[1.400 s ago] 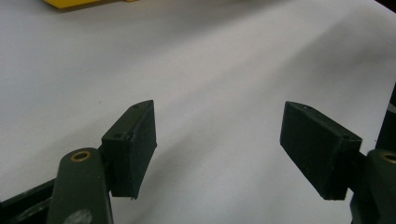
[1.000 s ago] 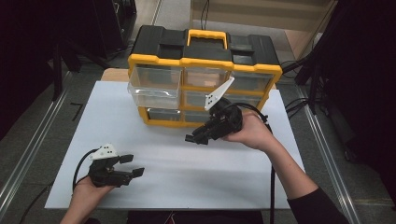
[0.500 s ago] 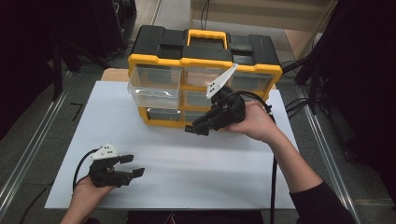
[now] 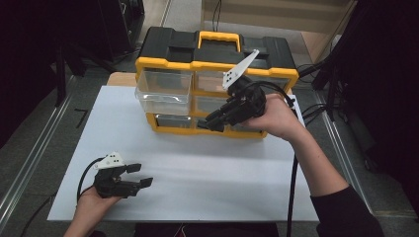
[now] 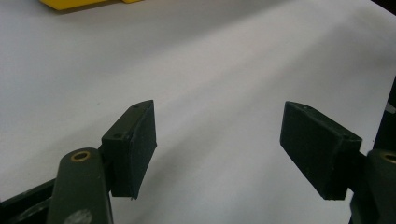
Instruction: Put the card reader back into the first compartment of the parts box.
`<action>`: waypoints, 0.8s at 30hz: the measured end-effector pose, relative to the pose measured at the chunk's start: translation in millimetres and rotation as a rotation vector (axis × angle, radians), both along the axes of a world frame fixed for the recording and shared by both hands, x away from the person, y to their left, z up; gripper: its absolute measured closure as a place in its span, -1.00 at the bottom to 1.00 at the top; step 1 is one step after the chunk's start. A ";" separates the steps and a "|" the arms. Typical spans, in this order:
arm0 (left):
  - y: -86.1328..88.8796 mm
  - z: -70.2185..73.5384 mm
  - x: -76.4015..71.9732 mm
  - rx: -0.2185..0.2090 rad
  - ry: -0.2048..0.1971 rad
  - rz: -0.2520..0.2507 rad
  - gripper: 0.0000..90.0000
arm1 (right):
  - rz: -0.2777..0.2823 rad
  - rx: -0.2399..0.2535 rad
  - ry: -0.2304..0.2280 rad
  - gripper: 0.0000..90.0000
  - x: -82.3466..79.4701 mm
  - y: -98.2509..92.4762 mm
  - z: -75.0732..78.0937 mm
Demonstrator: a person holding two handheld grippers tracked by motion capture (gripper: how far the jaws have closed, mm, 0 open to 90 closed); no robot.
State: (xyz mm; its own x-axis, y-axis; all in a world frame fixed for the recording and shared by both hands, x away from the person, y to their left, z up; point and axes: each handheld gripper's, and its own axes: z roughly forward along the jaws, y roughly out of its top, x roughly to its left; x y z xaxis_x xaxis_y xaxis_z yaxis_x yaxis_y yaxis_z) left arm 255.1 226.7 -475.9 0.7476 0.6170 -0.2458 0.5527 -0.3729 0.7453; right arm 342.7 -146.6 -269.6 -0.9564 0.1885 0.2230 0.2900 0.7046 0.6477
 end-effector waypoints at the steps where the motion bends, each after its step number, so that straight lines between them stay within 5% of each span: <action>1: 0.0 0.0 0.0 0.000 0.000 0.000 -0.37 | 0.003 0.002 -0.005 0.58 0.5 -0.5 1.8; 24: -0.3 -0.2 0.1 0.002 -0.002 0.003 -0.37 | -0.026 0.033 -0.040 0.58 15.4 -3.9 44.6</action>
